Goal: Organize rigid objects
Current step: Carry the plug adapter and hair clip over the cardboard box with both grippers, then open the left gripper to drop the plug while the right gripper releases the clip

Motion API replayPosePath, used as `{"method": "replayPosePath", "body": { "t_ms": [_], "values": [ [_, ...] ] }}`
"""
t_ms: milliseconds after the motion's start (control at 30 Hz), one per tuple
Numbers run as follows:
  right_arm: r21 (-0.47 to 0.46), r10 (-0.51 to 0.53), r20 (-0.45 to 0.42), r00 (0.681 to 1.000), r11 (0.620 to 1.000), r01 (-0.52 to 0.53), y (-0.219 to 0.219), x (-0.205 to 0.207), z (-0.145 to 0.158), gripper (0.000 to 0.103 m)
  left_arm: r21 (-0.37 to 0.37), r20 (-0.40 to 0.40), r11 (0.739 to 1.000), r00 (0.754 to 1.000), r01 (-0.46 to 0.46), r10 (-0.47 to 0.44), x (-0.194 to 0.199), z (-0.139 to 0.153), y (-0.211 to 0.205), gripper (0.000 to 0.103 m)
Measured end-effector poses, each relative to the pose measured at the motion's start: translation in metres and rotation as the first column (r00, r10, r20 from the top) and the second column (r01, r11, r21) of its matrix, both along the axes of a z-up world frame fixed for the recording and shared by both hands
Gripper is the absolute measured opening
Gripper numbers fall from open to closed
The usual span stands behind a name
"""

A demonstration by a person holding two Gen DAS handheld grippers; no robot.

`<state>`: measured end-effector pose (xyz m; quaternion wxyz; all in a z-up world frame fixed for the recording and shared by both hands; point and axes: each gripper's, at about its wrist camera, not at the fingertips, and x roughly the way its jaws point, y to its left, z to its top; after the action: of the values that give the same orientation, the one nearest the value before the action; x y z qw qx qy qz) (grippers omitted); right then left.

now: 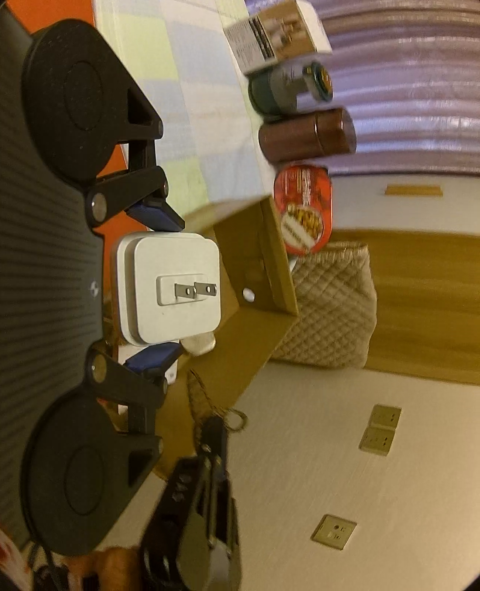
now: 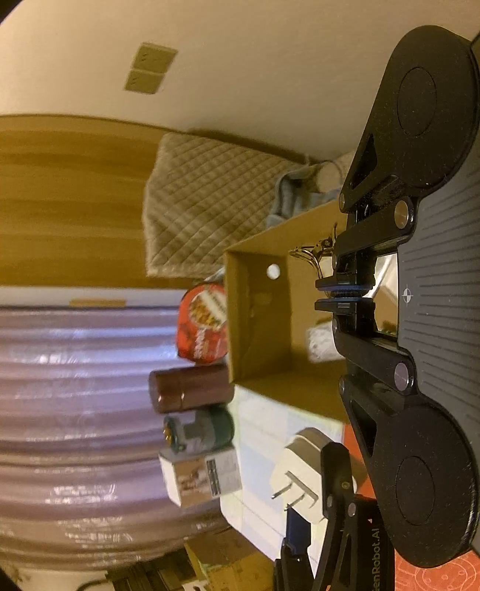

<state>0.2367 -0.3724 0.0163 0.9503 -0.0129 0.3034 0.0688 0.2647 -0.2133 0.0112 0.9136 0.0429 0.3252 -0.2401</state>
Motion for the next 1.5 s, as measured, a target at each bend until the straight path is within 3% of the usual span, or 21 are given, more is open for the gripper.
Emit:
{"method": "replayPosePath", "body": {
  "t_ms": [500, 600, 767, 833, 967, 1000, 1267, 1500],
  "values": [
    [0.11, -0.055, -0.119, 0.991, 0.992, 0.069, -0.038, 0.024, -0.034, 0.0, 0.006, -0.07, 0.998, 0.996, 0.061, -0.06, 0.018, -0.034, -0.035, 0.061],
    [0.13, -0.07, -0.133, 0.989, 0.988, 0.088, -0.042, 0.026, -0.037, 0.0, 0.0, -0.068, 0.999, 0.997, 0.045, -0.044, 0.019, -0.033, -0.035, 0.075],
    [0.15, -0.074, -0.139, 0.987, 0.984, 0.095, -0.046, 0.027, -0.036, 0.001, 0.004, -0.056, 0.999, 0.998, 0.039, -0.039, 0.016, -0.027, -0.033, 0.075],
    [0.151, -0.083, -0.137, 0.987, 0.983, 0.104, -0.047, 0.025, -0.034, 0.007, 0.009, -0.053, 0.999, 0.998, 0.034, -0.033, 0.014, -0.025, -0.031, 0.075],
    [0.166, -0.099, -0.129, 0.987, 0.979, 0.12, -0.05, 0.019, -0.03, 0.051, 0.017, -0.042, 1.0, 0.999, 0.021, -0.02, 0.006, -0.021, -0.026, 0.078],
    [0.167, -0.1, -0.125, 0.987, 0.979, 0.12, -0.05, 0.017, -0.028, 0.055, 0.018, -0.039, 1.0, 0.999, 0.012, -0.011, 0.004, -0.02, -0.025, 0.081],
    [0.131, -0.094, -0.137, 0.986, 0.985, 0.112, -0.045, -0.005, -0.02, 0.063, 0.02, -0.038, 0.998, 0.997, -0.067, 0.068, -0.015, -0.014, -0.005, 0.093],
    [0.109, -0.087, -0.151, 0.985, 0.989, 0.104, -0.04, -0.031, -0.013, 0.066, 0.01, -0.052, 0.994, 0.992, -0.111, 0.112, -0.035, -0.007, 0.012, 0.093]
  ]
}}
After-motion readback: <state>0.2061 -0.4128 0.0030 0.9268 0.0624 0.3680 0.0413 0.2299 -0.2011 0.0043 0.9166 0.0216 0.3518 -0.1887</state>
